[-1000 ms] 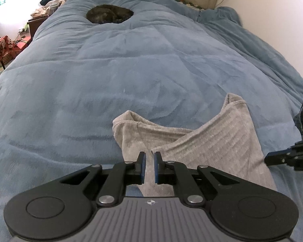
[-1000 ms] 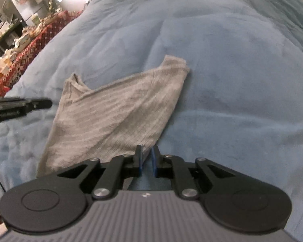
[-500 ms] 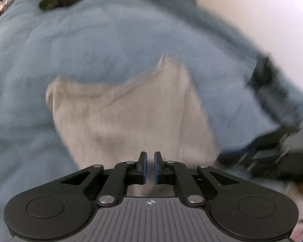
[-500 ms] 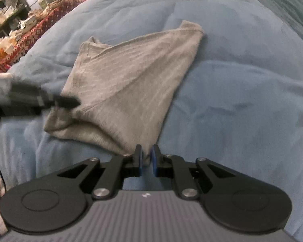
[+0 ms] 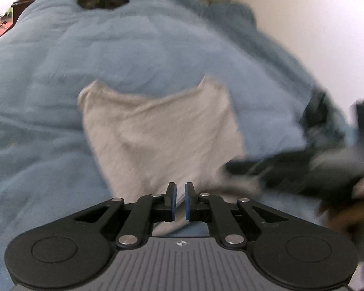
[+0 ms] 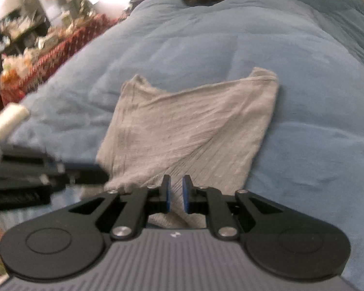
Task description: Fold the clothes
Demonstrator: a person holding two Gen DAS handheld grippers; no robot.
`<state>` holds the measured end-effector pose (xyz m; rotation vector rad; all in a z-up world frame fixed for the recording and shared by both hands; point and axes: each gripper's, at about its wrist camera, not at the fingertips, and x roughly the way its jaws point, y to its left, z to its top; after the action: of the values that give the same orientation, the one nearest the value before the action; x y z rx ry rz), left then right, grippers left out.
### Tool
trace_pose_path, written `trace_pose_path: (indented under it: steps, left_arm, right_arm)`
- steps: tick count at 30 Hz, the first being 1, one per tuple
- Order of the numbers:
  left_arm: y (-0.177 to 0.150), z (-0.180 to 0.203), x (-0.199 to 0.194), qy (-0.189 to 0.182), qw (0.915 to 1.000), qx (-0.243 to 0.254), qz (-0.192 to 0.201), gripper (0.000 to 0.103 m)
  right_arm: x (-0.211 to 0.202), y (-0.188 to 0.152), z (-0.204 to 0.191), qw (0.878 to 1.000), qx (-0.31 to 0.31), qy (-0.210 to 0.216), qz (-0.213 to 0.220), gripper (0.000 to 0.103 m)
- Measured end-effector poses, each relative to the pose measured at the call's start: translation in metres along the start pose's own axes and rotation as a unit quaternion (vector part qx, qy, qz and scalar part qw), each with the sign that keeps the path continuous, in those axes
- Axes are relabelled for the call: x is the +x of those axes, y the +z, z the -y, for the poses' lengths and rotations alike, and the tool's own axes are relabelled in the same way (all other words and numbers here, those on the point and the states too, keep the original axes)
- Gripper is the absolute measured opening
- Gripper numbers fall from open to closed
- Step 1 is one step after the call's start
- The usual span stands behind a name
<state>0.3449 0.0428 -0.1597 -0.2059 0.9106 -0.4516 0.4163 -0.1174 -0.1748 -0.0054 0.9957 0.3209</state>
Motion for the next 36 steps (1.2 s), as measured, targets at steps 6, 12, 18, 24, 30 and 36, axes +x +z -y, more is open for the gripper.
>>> trace_pose_path:
  steps: [6, 12, 18, 24, 30, 36]
  left_arm:
    - [-0.022, -0.004, 0.046, 0.008, 0.9991, -0.010, -0.039, 0.005]
    - [-0.039, 0.000, 0.025, 0.006, 0.9993, -0.018, -0.032, 0.005]
    - [-0.025, 0.012, 0.005, -0.002, 0.9991, 0.027, 0.033, 0.005]
    - [-0.055, -0.001, 0.035, -0.008, 0.9986, 0.041, 0.031, 0.004]
    - [-0.090, -0.006, 0.032, -0.009, 0.9949, 0.061, 0.080, 0.004]
    - [-0.103, 0.004, 0.013, -0.009, 0.9901, 0.070, 0.122, 0.005]
  right_arm:
    - [0.017, -0.037, -0.002, 1.000, 0.012, -0.014, -0.026, 0.010]
    - [-0.011, -0.043, -0.004, 1.000, 0.008, 0.002, -0.004, 0.010]
    - [-0.023, -0.032, -0.020, 0.998, -0.022, 0.019, 0.054, 0.010]
    - [0.010, -0.059, -0.022, 0.997, -0.039, 0.008, 0.066, 0.010]
    - [0.011, -0.094, -0.020, 0.991, -0.053, 0.004, 0.120, 0.010]
    - [-0.003, -0.113, -0.006, 0.986, 0.011, 0.024, 0.162, 0.012]
